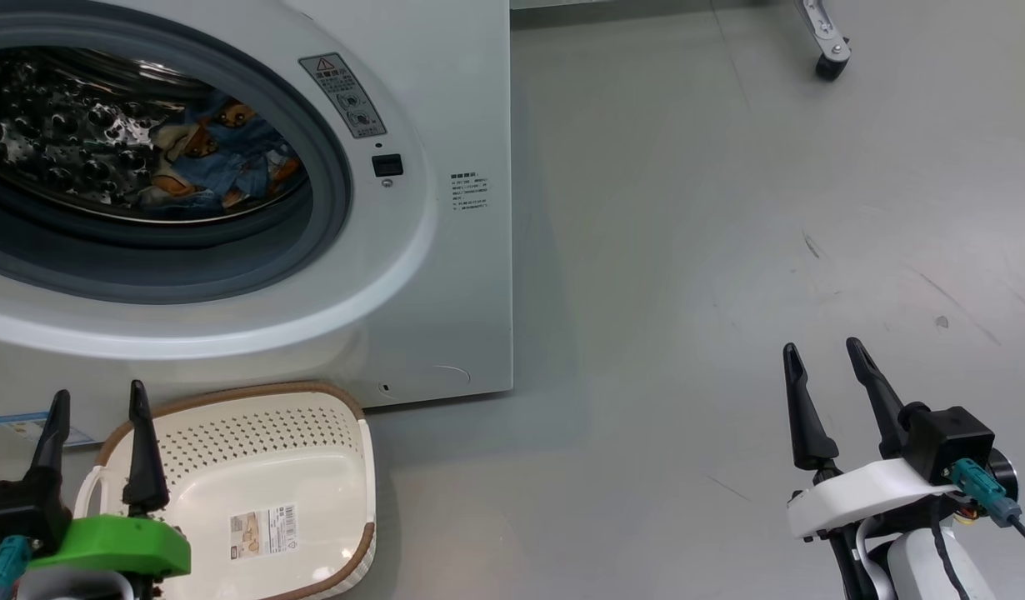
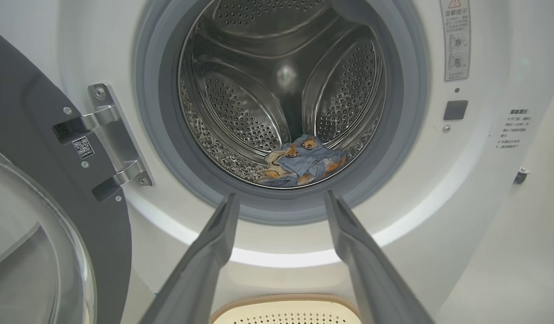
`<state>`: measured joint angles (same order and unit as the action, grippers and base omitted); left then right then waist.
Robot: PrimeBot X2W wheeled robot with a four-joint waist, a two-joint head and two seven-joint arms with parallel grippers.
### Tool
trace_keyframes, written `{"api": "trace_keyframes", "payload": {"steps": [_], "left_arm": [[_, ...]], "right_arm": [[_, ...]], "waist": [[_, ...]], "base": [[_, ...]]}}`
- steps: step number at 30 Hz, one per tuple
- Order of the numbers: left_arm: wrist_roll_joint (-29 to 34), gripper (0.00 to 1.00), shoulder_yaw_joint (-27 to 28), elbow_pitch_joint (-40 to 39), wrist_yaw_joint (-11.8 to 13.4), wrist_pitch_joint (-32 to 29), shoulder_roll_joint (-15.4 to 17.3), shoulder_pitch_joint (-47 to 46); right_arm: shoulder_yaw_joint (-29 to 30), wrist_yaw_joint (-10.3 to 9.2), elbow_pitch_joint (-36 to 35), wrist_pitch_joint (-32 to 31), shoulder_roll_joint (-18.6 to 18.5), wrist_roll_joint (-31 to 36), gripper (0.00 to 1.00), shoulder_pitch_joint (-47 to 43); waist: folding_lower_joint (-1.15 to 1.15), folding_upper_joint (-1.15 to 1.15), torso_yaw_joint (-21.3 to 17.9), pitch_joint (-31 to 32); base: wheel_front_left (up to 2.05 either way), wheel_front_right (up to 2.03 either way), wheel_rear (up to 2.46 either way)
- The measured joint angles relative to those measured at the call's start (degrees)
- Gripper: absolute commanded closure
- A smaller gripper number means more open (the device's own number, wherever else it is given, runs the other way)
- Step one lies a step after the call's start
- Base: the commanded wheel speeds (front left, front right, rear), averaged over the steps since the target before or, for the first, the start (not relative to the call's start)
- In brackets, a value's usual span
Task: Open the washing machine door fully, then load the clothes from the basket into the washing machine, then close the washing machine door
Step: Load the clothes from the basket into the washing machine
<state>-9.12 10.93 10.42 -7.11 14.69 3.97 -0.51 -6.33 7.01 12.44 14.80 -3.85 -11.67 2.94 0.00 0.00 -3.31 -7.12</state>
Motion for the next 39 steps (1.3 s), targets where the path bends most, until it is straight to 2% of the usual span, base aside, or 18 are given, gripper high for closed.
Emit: {"api": "trace_keyframes", "payload": {"steps": [20,39], "left_arm": [[0.5,0.00,-2.1,-3.8,0.0,0.0,0.0,4.4],[0.7,0.00,-4.1,-4.9,0.0,0.0,0.2,4.4]], "right_arm": [[-0.1,0.00,-1.3,0.0,-0.1,0.3,0.00,-1.2],[-0.2,0.00,-1.3,0.0,0.0,0.3,0.00,-1.2]], "waist": [[0.00,0.00,0.1,1.2],[0.00,0.00,0.4,1.7]], "base": [[0.00,0.00,0.00],[0.00,0.00,0.00]]}}
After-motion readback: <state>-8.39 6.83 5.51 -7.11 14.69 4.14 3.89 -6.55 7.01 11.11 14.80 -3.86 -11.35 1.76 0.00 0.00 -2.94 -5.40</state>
